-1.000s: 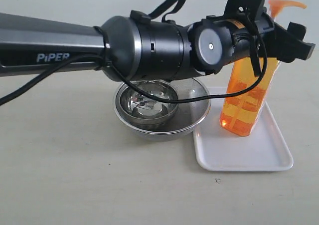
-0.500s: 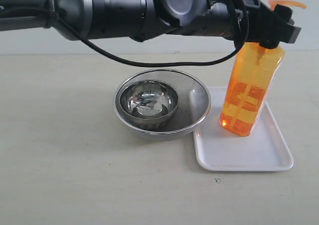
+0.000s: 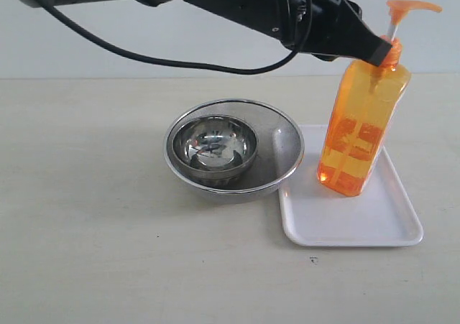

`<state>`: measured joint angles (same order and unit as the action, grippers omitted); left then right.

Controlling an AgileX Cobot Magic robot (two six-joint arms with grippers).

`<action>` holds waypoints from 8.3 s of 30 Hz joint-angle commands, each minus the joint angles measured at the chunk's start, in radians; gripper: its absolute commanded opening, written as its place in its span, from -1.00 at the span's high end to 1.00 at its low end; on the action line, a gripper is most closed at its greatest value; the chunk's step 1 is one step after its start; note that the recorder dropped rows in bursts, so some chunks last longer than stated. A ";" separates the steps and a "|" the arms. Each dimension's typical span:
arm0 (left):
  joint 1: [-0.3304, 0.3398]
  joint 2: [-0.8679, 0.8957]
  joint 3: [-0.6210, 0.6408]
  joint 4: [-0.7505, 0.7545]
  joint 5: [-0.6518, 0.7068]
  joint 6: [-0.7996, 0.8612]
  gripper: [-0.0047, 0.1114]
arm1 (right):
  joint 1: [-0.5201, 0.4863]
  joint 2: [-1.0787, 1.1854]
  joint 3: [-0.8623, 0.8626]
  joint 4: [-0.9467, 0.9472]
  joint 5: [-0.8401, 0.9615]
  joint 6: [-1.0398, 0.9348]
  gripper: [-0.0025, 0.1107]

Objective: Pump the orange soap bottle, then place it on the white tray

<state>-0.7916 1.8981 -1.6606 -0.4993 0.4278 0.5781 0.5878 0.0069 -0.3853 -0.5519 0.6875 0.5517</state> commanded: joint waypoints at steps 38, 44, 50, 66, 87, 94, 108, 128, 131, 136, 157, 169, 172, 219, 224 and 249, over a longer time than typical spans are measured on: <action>0.013 -0.428 0.238 0.900 0.272 -0.680 0.84 | 0.000 0.253 -0.007 -0.245 -0.176 0.176 0.96; 0.013 -0.564 0.386 1.005 0.222 -0.829 0.84 | 0.000 0.253 -0.007 -0.274 -0.176 0.185 0.96; 0.013 -0.699 0.496 1.039 0.192 -0.922 0.84 | 0.000 0.263 -0.007 -0.299 -0.176 0.200 0.96; 0.013 -0.965 0.740 1.217 0.194 -1.175 0.84 | 0.000 0.384 -0.080 -0.361 -0.218 0.259 0.96; 0.013 -1.290 0.973 1.382 0.379 -1.435 0.84 | 0.000 0.565 -0.085 -0.669 -0.344 0.490 0.96; 0.013 -1.401 1.018 1.375 0.448 -1.456 0.84 | 0.000 0.565 -0.085 -0.676 -0.370 0.490 0.96; 0.013 -1.520 1.035 1.328 0.570 -1.429 0.84 | 0.000 0.565 -0.097 -0.740 -0.377 0.550 0.96; 0.013 -1.520 1.095 1.348 0.566 -1.465 0.84 | 0.000 0.902 -0.199 -0.900 -0.357 0.751 0.96; 0.013 -1.520 1.095 1.348 0.566 -1.465 0.84 | 0.000 0.902 -0.199 -0.900 -0.304 0.751 0.92; 0.013 -1.520 1.095 1.348 0.566 -1.465 0.84 | 0.000 0.902 -0.199 -0.900 -0.200 0.760 0.37; 0.013 -1.520 1.095 1.348 0.566 -1.465 0.84 | 0.000 1.134 -0.338 -1.034 -0.160 1.056 0.13; 0.013 -1.520 1.095 1.348 0.566 -1.465 0.84 | 0.000 1.310 -0.346 -1.193 -0.135 1.378 0.13; 0.013 -1.520 1.095 1.348 0.566 -1.465 0.84 | 0.000 1.312 -0.346 -1.193 -0.088 1.403 0.12; 0.013 -1.520 1.095 1.348 0.566 -1.465 0.84 | 0.000 1.540 -0.516 -1.193 0.033 1.488 0.64; 0.013 -1.520 1.095 1.348 0.566 -1.465 0.84 | 0.000 1.540 -0.516 -1.191 0.033 1.469 0.96; 0.013 -1.520 1.095 1.348 0.566 -1.465 0.84 | 0.000 1.538 -0.516 -1.103 -0.165 1.157 0.96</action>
<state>-0.7792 0.3859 -0.5688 0.8396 0.9919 -0.8761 0.5878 1.5393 -0.9143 -1.7047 0.5596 1.7793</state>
